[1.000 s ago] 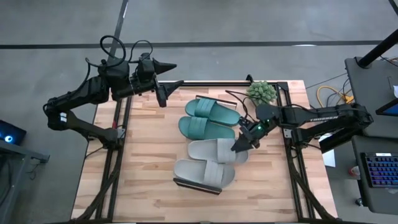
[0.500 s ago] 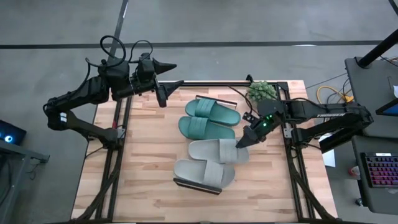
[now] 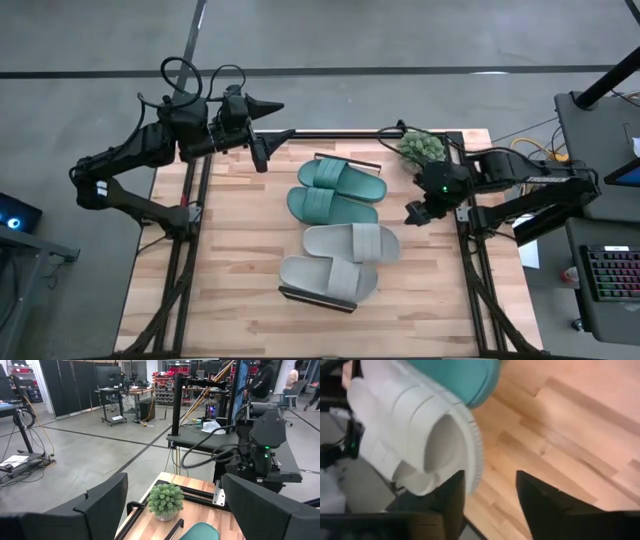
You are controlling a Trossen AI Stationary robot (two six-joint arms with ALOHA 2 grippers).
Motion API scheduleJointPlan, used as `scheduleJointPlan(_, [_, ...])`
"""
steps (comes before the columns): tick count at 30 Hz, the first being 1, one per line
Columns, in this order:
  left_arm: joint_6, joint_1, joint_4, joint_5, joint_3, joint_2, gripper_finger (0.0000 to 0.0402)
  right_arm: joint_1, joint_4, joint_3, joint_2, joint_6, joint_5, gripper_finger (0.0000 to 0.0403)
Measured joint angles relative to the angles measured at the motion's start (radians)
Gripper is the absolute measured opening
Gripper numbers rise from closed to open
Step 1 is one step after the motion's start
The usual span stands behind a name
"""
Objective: Pick and place slides into the shelf
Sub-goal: Adjust the top gray slide on the shelf
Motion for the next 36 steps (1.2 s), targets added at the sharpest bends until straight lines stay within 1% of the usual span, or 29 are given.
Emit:
scheduleJointPlan(3, [0.0, 0.0, 0.0, 0.0, 0.0, 0.0, 0.0311, 0.018, -0.002, -0.004, -0.001, 0.012, 0.036, 0.0115])
scheduleJointPlan(7, [0.0, 0.0, 0.0, 0.0, 0.0, 0.0, 0.0311, 0.055, -0.004, -0.032, 0.019, 0.012, 0.038, 0.0028])
scheduleJointPlan(8, [0.0, 0.0, 0.0, 0.0, 0.0, 0.0, 0.0311, 0.065, -0.005, -0.038, 0.022, 0.017, 0.038, 0.002])
scheduleJointPlan(16, [0.0, 0.001, 0.0, 0.0, 0.0, 0.0, 0.0311, 0.132, 0.008, -0.062, 0.026, 0.129, 0.107, 0.0009])
scheduleJointPlan(25, [0.0, 0.0, 0.0, 0.0, 0.0, 0.0, 0.0311, 0.202, 0.06, -0.064, 0.096, 0.174, 0.109, 0.0009])
scheduleJointPlan(31, [0.0, 0.0, 0.0, 0.0, 0.0, 0.0, 0.0311, 0.222, 0.065, -0.064, 0.111, 0.206, 0.11, 0.0009])
scheduleJointPlan(36, [0.0, 0.0, 0.0, 0.0, 0.0, 0.0, 0.0311, 0.238, 0.091, -0.064, 0.134, 0.227, 0.133, 0.0008])
